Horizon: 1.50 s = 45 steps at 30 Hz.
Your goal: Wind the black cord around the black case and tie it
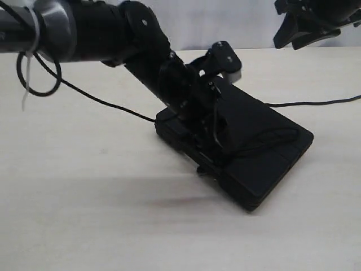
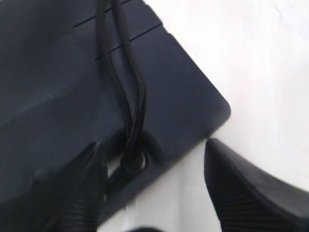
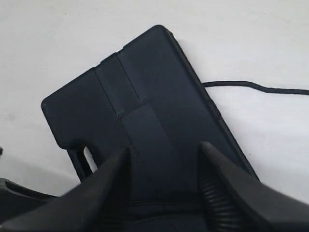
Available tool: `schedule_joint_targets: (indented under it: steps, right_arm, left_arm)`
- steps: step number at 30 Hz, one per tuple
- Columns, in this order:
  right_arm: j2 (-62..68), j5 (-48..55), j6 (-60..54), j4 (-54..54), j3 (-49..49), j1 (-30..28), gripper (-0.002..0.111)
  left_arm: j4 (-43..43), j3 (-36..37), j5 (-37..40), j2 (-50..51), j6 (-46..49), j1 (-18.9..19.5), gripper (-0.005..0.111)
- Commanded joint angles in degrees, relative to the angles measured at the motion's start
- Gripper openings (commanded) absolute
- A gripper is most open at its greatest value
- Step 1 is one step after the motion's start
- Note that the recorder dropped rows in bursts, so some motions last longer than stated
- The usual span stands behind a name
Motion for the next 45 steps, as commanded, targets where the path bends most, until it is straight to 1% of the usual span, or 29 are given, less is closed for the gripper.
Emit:
schedule_joint_targets:
  steps: [1,4,6,10,14,15,17,18,21,23,24,26,29,30,32,34,37,40,45]
  right_arm:
    - [-1.09,-0.02,0.39,-1.12,1.75,-1.29,0.042]
    - [-1.21,-0.14,0.39,-1.40,2.59,-1.29,0.042]
    - [-1.21,-0.14,0.39,-1.40,2.60,-1.29,0.042]
    - [-1.21,-1.60,0.39,-1.40,2.59,-1.29,0.042]
    - [-0.98,-2.12,0.39,-1.40,2.59,-1.29,0.042]
    - [-0.98,-2.36,0.39,-1.40,2.59,-1.29,0.042]
    - [-0.98,-2.36,0.39,-1.40,2.59,-1.29,0.042]
    - [-0.98,-2.36,0.39,-1.40,2.59,-1.29,0.042]
    - [-0.98,-2.37,0.39,-1.91,2.59,-1.29,0.042]
    - [-0.98,-2.65,0.24,-4.62,3.13,-1.29,0.042]
    - [-0.98,-3.23,1.06,-7.19,3.80,-1.29,0.042]
    - [-0.98,-5.51,4.83,-11.86,6.41,-2.40,0.042]
    - [-0.98,-11.75,6.44,-11.55,11.34,-6.75,0.042]
    - [-0.98,-13.65,6.44,-10.66,13.04,-8.45,0.042]
    - [-0.98,-18.99,6.44,-7.62,16.31,-13.39,0.042]
    - [-0.50,-23.97,6.03,-3.29,18.94,-18.89,0.042]
    - [2.66,-27.69,5.00,3.82,20.14,-24.28,0.042]
    - [7.65,-28.84,4.24,9.34,19.28,-26.57,0.042]
    - [17.28,-32.58,5.21,10.66,13.33,-26.97,0.042]
  left_arm:
    - [-1.26,0.67,-9.84,2.91,13.36,-4.91,0.059]
    - [-0.80,0.67,-19.21,4.98,14.33,-6.50,0.066]
    - [-0.89,0.67,-21.59,5.85,14.21,-6.73,0.068]
    - [0.54,0.67,-22.23,7.37,14.21,-6.50,0.067]
    - [-0.80,0.67,-23.59,8.81,14.32,-6.50,0.067]
    - [-1.46,0.67,-23.59,9.05,14.32,-6.50,0.065]
    - [-2.80,0.67,-23.58,9.64,14.32,-6.50,0.056]
    - [-2.78,0.67,-23.58,9.89,14.32,-6.50,0.049]
    - [-2.30,0.67,-23.58,10.43,14.32,-6.50,0.022]
    - [-1.77,0.67,-23.72,10.43,14.32,-6.50,0.002]
    - [-1.77,0.57,-24.40,10.43,14.32,-6.50,0.000]
    - [-1.77,0.57,-26.64,10.19,14.32,-6.46,0.000]
    - [-3.00,0.57,-31.23,9.15,14.21,-6.46,0.000]
    - [-3.33,0.57,-32.42,8.92,14.08,-6.46,0.000]
    - [-5.22,0.57,-35.29,8.33,14.08,-6.46,0.000]
    - [-5.35,0.57,-37.30,7.97,14.08,-6.46,0.000]
    - [-5.24,0.57,-38.13,7.97,14.31,-6.46,0.000]
    - [-4.58,0.57,-37.32,7.97,14.28,-6.46,0.000]
    - [-3.99,0.57,-35.36,7.87,14.28,-6.46,0.000]
